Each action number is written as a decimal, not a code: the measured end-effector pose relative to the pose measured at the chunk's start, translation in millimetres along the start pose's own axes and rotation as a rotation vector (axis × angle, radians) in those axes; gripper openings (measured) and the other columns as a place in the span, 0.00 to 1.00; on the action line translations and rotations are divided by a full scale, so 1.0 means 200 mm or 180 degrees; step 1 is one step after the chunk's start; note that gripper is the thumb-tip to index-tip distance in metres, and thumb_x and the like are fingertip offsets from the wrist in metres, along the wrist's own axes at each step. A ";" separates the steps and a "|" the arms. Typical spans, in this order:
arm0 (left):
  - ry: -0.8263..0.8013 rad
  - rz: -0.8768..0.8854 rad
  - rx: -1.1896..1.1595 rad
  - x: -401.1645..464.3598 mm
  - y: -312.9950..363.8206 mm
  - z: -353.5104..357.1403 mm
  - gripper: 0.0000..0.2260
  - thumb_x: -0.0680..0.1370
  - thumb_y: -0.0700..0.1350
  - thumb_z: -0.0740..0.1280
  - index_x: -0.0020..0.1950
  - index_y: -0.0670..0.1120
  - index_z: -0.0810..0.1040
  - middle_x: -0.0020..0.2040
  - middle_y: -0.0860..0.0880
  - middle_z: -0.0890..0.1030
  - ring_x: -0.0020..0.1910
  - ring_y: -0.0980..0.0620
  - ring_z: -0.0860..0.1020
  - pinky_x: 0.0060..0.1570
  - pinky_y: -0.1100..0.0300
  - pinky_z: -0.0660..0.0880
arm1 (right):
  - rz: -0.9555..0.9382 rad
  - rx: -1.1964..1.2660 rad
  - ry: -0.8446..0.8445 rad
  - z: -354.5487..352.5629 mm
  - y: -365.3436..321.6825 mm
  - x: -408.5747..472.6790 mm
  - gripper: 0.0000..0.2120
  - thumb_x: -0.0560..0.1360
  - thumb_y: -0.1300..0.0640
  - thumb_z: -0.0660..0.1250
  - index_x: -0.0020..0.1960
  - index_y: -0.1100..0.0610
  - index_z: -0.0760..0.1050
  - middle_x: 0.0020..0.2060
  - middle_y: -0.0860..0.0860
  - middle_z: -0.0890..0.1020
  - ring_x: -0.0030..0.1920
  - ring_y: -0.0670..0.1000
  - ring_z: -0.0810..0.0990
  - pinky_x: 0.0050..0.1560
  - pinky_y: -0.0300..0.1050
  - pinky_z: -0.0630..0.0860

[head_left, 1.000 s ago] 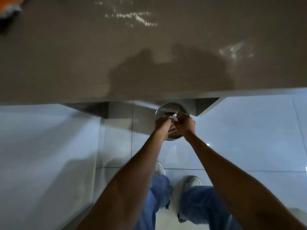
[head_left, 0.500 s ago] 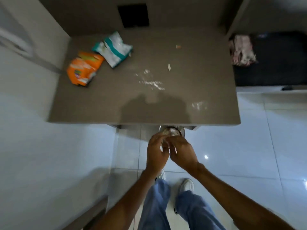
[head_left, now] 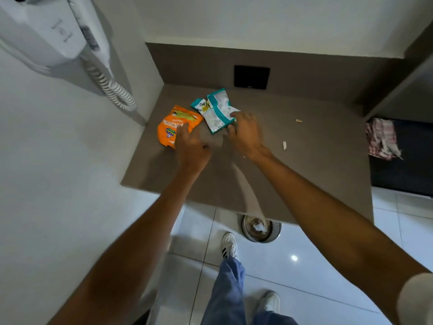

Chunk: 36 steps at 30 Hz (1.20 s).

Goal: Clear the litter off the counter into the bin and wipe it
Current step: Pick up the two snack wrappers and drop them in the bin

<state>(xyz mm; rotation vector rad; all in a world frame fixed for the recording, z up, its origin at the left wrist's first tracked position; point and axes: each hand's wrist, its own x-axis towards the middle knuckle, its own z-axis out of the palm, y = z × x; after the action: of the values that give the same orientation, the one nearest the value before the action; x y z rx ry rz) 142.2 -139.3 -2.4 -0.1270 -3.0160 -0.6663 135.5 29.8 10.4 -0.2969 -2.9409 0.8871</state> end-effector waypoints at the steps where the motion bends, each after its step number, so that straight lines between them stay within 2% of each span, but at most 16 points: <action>1: -0.0208 -0.0075 0.0287 0.12 -0.04 0.02 0.27 0.76 0.43 0.71 0.76 0.42 0.73 0.80 0.36 0.65 0.81 0.32 0.59 0.79 0.37 0.61 | 0.0044 -0.0069 -0.0054 0.05 -0.02 0.10 0.24 0.80 0.53 0.65 0.75 0.55 0.70 0.70 0.56 0.76 0.69 0.57 0.73 0.70 0.52 0.72; 4: -0.0606 -0.0326 0.0837 0.39 -0.14 0.07 0.33 0.78 0.51 0.71 0.81 0.49 0.63 0.85 0.38 0.54 0.84 0.33 0.50 0.81 0.35 0.52 | 0.0098 -0.0391 -0.0245 0.21 -0.07 0.36 0.31 0.80 0.46 0.66 0.79 0.53 0.63 0.76 0.58 0.68 0.73 0.60 0.68 0.73 0.55 0.68; 6: -0.0754 -0.0544 0.1022 0.49 -0.20 0.10 0.38 0.77 0.52 0.72 0.83 0.50 0.58 0.85 0.38 0.53 0.83 0.32 0.51 0.79 0.34 0.53 | 0.0146 -0.0538 -0.0527 0.30 -0.08 0.49 0.37 0.78 0.41 0.66 0.81 0.52 0.57 0.79 0.59 0.63 0.76 0.62 0.66 0.74 0.59 0.67; 8: -0.0808 -0.0707 0.1156 0.55 -0.25 0.14 0.35 0.77 0.49 0.72 0.81 0.49 0.63 0.82 0.36 0.61 0.80 0.31 0.61 0.77 0.36 0.62 | 0.0227 -0.0722 -0.0896 0.39 -0.08 0.57 0.41 0.77 0.39 0.66 0.82 0.52 0.53 0.78 0.60 0.63 0.75 0.65 0.66 0.75 0.61 0.66; 10: -0.0608 -0.0751 0.1086 0.58 -0.30 0.17 0.22 0.79 0.46 0.68 0.73 0.46 0.74 0.74 0.37 0.74 0.72 0.32 0.73 0.70 0.38 0.73 | 0.0214 -0.0905 -0.0919 0.46 -0.08 0.60 0.37 0.76 0.42 0.68 0.79 0.53 0.60 0.73 0.61 0.68 0.71 0.65 0.71 0.71 0.60 0.71; 12: -0.0423 -0.0703 0.0767 0.59 -0.31 0.17 0.14 0.81 0.45 0.65 0.66 0.45 0.81 0.66 0.39 0.81 0.66 0.34 0.79 0.64 0.42 0.77 | 0.0123 -0.0851 -0.0744 0.47 -0.09 0.61 0.29 0.75 0.48 0.70 0.73 0.56 0.70 0.70 0.61 0.72 0.65 0.64 0.77 0.64 0.56 0.76; 15: -0.0191 -0.0590 0.0492 0.55 -0.29 0.11 0.13 0.80 0.46 0.67 0.63 0.46 0.84 0.60 0.40 0.85 0.61 0.35 0.82 0.60 0.45 0.79 | -0.0050 -0.0871 -0.0658 0.38 -0.11 0.59 0.22 0.73 0.55 0.74 0.65 0.58 0.78 0.62 0.60 0.79 0.59 0.61 0.82 0.56 0.51 0.79; 18: 0.0225 -0.0543 0.0123 0.44 -0.25 0.02 0.13 0.77 0.45 0.69 0.60 0.46 0.85 0.56 0.41 0.87 0.58 0.36 0.83 0.56 0.47 0.79 | -0.0176 -0.0761 -0.0203 0.19 -0.12 0.47 0.18 0.72 0.55 0.72 0.61 0.57 0.80 0.59 0.58 0.82 0.55 0.61 0.83 0.52 0.52 0.81; 21: 0.0506 -0.0528 -0.0443 0.24 -0.20 -0.09 0.12 0.77 0.47 0.70 0.58 0.45 0.86 0.53 0.41 0.88 0.54 0.38 0.84 0.53 0.48 0.80 | -0.0327 -0.0250 0.0382 0.01 -0.11 0.23 0.15 0.74 0.56 0.69 0.60 0.55 0.82 0.56 0.57 0.82 0.51 0.58 0.84 0.46 0.50 0.82; 23: 0.0795 -0.0463 -0.0686 0.02 -0.15 -0.15 0.13 0.77 0.48 0.71 0.59 0.45 0.86 0.53 0.40 0.88 0.53 0.38 0.84 0.51 0.51 0.78 | -0.0508 0.0189 0.0693 -0.08 -0.07 -0.03 0.14 0.74 0.56 0.69 0.59 0.55 0.82 0.53 0.55 0.83 0.48 0.53 0.83 0.43 0.44 0.79; 26: 0.1087 -0.0259 -0.0993 -0.41 -0.07 -0.20 0.13 0.75 0.50 0.70 0.54 0.44 0.87 0.47 0.42 0.89 0.44 0.43 0.85 0.40 0.59 0.70 | -0.0800 0.0694 0.1173 -0.14 0.04 -0.52 0.09 0.72 0.57 0.70 0.52 0.55 0.81 0.47 0.53 0.83 0.42 0.49 0.79 0.40 0.31 0.72; 28: 0.0977 -0.0279 -0.1262 -0.74 -0.05 -0.17 0.15 0.72 0.52 0.67 0.51 0.46 0.87 0.43 0.48 0.87 0.40 0.51 0.82 0.40 0.62 0.68 | -0.0946 0.0884 0.1251 -0.10 0.18 -0.92 0.09 0.72 0.55 0.69 0.51 0.56 0.79 0.47 0.55 0.83 0.42 0.51 0.80 0.41 0.36 0.75; 30: 0.0717 -0.0398 -0.1411 -1.06 -0.05 -0.08 0.12 0.72 0.49 0.68 0.51 0.46 0.85 0.43 0.51 0.86 0.41 0.52 0.81 0.42 0.60 0.73 | -0.0850 0.0832 0.0941 -0.03 0.34 -1.29 0.11 0.74 0.52 0.69 0.55 0.54 0.75 0.50 0.54 0.83 0.44 0.48 0.81 0.42 0.34 0.77; 32: 0.0341 -0.0512 -0.1449 -1.34 -0.06 0.06 0.07 0.74 0.41 0.72 0.51 0.46 0.85 0.44 0.48 0.86 0.42 0.50 0.82 0.43 0.61 0.75 | -0.0662 0.0569 0.0537 0.07 0.52 -1.58 0.14 0.74 0.52 0.72 0.56 0.52 0.74 0.52 0.53 0.83 0.46 0.49 0.83 0.42 0.33 0.77; 36: -0.0415 -0.1123 -0.1550 -1.66 -0.07 0.45 0.06 0.76 0.38 0.74 0.52 0.45 0.85 0.46 0.50 0.85 0.44 0.50 0.83 0.43 0.67 0.75 | 0.0553 0.0452 -0.0668 0.33 0.84 -1.78 0.13 0.75 0.51 0.72 0.58 0.47 0.75 0.56 0.50 0.82 0.50 0.53 0.85 0.40 0.31 0.75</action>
<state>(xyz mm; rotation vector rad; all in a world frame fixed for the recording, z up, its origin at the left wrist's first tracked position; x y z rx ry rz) 469.3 -138.0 -111.8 0.3670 -2.9491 -1.4660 505.0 60.1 -136.8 -0.4852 -3.0544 1.2137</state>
